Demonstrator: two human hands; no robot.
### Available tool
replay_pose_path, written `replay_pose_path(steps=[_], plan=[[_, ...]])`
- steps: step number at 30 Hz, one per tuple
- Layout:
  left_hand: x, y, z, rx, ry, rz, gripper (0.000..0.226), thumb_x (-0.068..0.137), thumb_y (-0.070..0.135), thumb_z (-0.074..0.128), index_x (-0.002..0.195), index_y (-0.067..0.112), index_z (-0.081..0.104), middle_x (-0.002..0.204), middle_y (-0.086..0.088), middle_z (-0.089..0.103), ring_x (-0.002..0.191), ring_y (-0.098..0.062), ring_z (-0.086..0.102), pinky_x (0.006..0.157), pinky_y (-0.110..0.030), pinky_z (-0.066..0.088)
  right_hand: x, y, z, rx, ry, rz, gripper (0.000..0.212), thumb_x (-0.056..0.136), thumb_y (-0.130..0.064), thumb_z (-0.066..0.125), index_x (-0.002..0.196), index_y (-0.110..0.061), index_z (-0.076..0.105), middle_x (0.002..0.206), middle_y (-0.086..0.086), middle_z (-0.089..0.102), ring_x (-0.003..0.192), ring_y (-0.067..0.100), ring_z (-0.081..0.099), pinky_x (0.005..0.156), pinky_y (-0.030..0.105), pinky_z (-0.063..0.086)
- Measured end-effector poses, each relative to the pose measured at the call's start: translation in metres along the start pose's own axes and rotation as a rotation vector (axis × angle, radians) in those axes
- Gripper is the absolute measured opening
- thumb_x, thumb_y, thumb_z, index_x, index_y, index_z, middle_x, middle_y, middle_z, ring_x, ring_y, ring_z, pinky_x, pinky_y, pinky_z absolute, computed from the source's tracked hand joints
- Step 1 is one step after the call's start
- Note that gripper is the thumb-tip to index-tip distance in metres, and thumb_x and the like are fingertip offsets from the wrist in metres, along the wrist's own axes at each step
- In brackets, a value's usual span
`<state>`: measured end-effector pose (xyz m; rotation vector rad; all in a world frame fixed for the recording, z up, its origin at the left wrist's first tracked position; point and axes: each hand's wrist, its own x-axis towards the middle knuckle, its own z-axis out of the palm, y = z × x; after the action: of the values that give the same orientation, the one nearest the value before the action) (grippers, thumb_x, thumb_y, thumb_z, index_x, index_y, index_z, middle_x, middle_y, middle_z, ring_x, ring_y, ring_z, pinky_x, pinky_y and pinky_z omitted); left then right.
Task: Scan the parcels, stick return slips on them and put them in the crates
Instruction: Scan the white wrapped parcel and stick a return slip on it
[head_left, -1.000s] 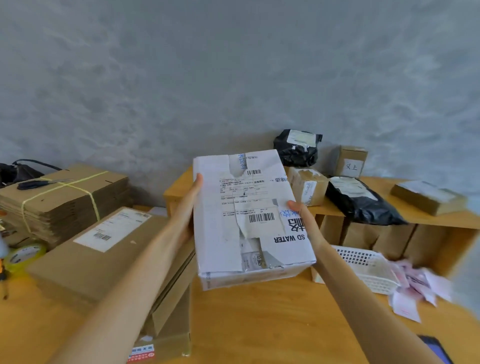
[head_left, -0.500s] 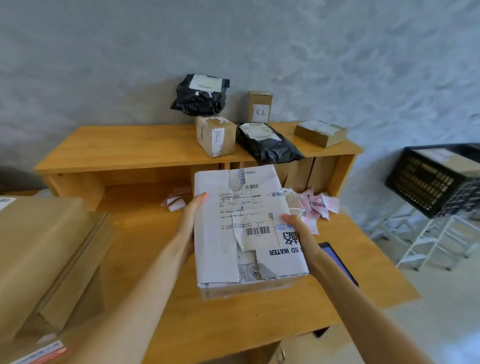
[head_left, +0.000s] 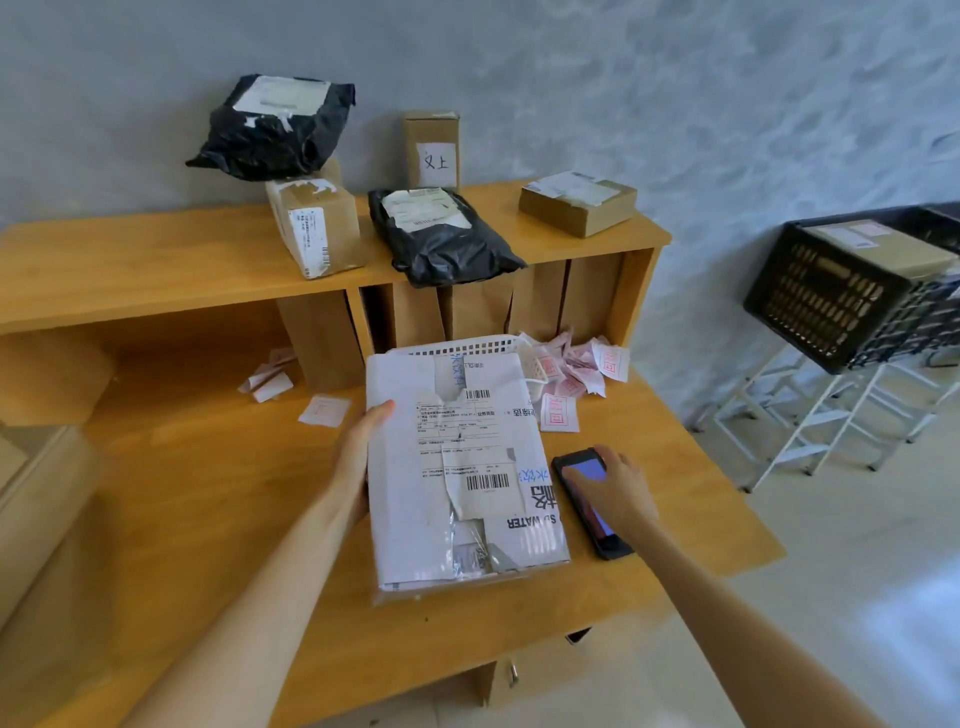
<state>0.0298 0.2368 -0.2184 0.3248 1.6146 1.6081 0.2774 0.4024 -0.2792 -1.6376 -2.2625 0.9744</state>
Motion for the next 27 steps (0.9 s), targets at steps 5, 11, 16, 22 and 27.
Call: replay_pose_path(steps=[5,11,16,22,27], plan=[[0.005,0.001,0.011,0.045,0.055,0.077,0.067,0.069,0.046,0.067,0.125,0.01,0.059,0.108,-0.013,0.072,0.09,-0.028,0.071,0.063,-0.031,0.055,0.017,0.025,0.024,-0.275,-0.003,0.09,0.094,0.083,-0.069,0.054,0.149,-0.011,0.023,0.147,0.007,0.034,0.134,0.03,0.031,0.103,0.039,0.036],[0.016,-0.004,0.018,0.107,0.088,0.122,0.075,0.067,0.05,0.068,0.132,0.015,0.053,0.109,-0.01,0.071,0.087,-0.024,0.072,0.06,-0.029,0.055,0.031,0.034,0.041,-0.361,0.053,0.133,0.093,0.08,-0.071,0.056,0.144,-0.009,0.027,0.14,0.008,0.039,0.127,0.029,0.038,0.098,0.036,0.04],[0.026,-0.006,0.023,0.113,0.116,0.187,0.058,0.081,0.042,0.064,0.131,0.015,0.053,0.112,-0.012,0.069,0.083,-0.019,0.071,0.056,-0.024,0.054,0.036,0.032,0.036,-0.36,0.051,0.097,0.081,0.079,-0.064,0.063,0.132,-0.009,0.038,0.131,0.008,0.045,0.12,0.027,0.043,0.093,0.033,0.042],[0.029,0.0,0.024,0.17,0.11,0.213,0.044,0.096,0.03,0.053,0.138,0.017,0.048,0.114,-0.006,0.067,0.09,-0.017,0.067,0.059,-0.02,0.052,0.037,0.016,0.007,-0.179,0.045,-0.02,0.071,0.078,-0.06,0.065,0.123,-0.009,0.046,0.122,0.006,0.049,0.116,0.028,0.044,0.08,0.035,0.042],[0.033,0.004,0.02,0.188,0.089,0.22,0.043,0.096,0.028,0.054,0.137,0.018,0.049,0.118,-0.008,0.066,0.099,-0.024,0.067,0.069,-0.027,0.052,0.034,-0.007,-0.029,-0.186,0.024,-0.191,0.071,0.074,-0.064,0.065,0.121,-0.013,0.049,0.109,0.001,0.05,0.104,0.023,0.05,0.073,0.033,0.044]])
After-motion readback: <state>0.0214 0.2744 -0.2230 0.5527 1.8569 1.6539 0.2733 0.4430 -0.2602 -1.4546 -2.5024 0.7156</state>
